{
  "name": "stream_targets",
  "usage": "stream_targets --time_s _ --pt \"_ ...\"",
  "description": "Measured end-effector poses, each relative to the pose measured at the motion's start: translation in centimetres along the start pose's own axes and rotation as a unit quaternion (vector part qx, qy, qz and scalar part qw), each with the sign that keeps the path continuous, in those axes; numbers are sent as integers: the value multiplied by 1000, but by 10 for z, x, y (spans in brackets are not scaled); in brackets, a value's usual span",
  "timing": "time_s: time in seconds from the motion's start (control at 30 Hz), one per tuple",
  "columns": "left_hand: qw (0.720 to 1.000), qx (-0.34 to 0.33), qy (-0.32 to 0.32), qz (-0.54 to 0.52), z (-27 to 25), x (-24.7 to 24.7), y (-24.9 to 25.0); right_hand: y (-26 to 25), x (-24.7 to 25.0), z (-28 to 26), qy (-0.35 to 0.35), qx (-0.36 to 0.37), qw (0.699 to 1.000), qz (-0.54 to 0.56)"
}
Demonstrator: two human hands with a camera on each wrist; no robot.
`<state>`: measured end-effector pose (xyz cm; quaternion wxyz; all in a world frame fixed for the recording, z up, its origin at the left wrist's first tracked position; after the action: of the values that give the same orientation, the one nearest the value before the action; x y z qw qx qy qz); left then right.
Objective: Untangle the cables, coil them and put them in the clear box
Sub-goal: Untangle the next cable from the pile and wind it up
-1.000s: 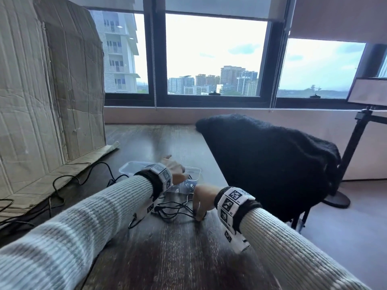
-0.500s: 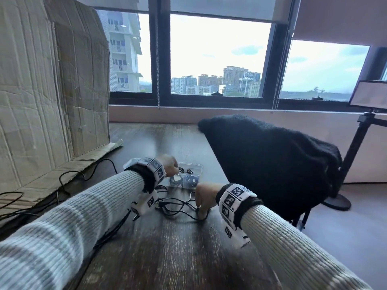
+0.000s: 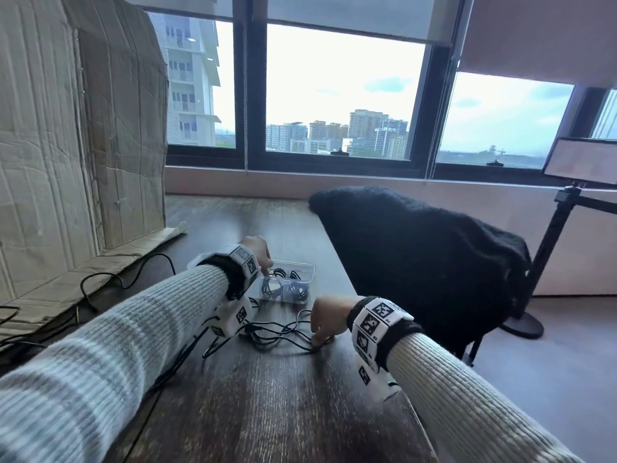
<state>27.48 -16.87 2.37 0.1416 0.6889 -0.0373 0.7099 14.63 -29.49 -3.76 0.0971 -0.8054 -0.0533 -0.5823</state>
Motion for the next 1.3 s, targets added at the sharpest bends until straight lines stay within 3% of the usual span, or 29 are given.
stream_targets --time_s 0.17,0.33,0.43,0.63,0.73,0.8,0.93,1.07,1.13,1.23,1.3 --pt "998 46 -39 21 10 -11 1 0 1 0 6 4 1000 12" --pt "992 106 30 58 22 -17 -6 1 2 1 6 4 1000 21" --pt "984 123 16 132 23 -20 -1 2 1 3 0 4 1000 20" --pt "979 81 7 189 19 -12 11 -3 2 4 -25 -20 999 -5" --pt "988 39 -28 149 12 -2 7 -10 4 0 -36 -42 997 -52" --pt "993 21 -33 114 7 6 2 -11 7 -3 -29 -57 998 -24" --pt "996 29 35 80 -15 32 -14 -18 32 -15 58 -36 994 85" --pt "998 -40 50 -9 -47 50 -9 -19 66 -29 168 0 968 184" --pt "992 -106 2 -63 -64 48 5 -21 89 -37 245 22 942 226" --pt "957 -181 -91 -210 -90 36 24 -27 121 -55 338 71 881 324" --pt "951 -204 -56 -226 -102 40 23 -25 138 -67 381 90 840 377"
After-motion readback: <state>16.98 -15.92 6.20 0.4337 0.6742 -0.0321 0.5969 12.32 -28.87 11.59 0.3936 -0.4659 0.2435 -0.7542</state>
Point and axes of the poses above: each hand's wrist, its own z-axis towards the middle knuckle, its own x-axis out of the back of the hand, y = z × x, the point moved 7 cm from there along z, towards the middle knuckle, and after that the axes turned 10 degrees about z, right-handed, at the moved point
